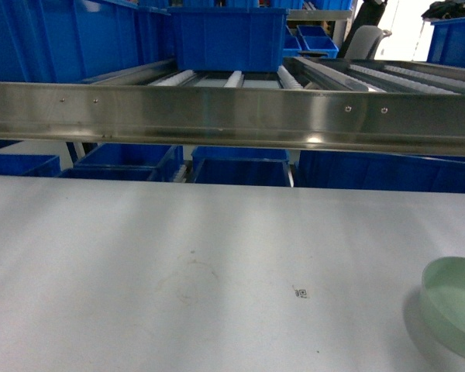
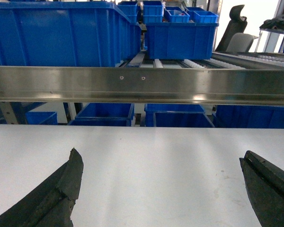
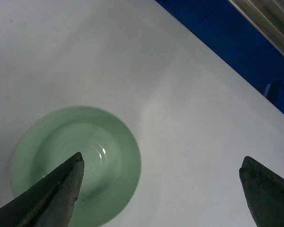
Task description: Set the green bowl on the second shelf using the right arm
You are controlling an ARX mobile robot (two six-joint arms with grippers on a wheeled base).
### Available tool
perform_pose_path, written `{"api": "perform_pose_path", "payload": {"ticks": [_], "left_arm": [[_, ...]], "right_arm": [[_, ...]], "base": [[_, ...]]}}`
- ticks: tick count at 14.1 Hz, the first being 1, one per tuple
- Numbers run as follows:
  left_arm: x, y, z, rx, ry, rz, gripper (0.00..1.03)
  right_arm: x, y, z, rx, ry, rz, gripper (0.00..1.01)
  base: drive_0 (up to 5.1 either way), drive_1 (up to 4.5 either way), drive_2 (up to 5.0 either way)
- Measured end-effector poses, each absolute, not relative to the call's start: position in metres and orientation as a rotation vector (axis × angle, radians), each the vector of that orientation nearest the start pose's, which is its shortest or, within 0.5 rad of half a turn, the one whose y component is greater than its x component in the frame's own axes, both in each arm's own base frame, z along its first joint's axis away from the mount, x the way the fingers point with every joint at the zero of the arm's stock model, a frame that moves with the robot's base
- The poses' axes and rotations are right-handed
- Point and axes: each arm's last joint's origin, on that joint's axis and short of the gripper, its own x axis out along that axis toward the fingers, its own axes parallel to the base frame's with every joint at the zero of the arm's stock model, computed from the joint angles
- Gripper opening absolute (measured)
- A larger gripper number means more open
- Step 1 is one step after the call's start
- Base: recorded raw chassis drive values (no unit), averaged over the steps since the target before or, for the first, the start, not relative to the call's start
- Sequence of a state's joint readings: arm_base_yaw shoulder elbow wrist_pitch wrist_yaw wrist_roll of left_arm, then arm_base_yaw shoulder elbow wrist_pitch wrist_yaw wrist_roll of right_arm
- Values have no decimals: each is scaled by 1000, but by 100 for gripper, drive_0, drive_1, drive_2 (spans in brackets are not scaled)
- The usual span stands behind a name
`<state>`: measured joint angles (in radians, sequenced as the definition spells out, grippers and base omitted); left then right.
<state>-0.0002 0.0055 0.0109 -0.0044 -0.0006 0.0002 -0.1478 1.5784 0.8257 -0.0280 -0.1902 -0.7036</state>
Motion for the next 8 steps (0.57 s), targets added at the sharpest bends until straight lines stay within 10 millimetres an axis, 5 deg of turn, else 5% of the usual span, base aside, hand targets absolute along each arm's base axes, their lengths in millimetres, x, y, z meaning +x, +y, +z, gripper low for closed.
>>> {"api": "perform_pose_path", "payload": {"ticks": [8], "left_arm": [[97, 0, 166, 0, -1, 1, 98]], "right_arm": [[307, -54, 134, -553, 855, 356, 98]], "base": [[0, 0, 0]]}}
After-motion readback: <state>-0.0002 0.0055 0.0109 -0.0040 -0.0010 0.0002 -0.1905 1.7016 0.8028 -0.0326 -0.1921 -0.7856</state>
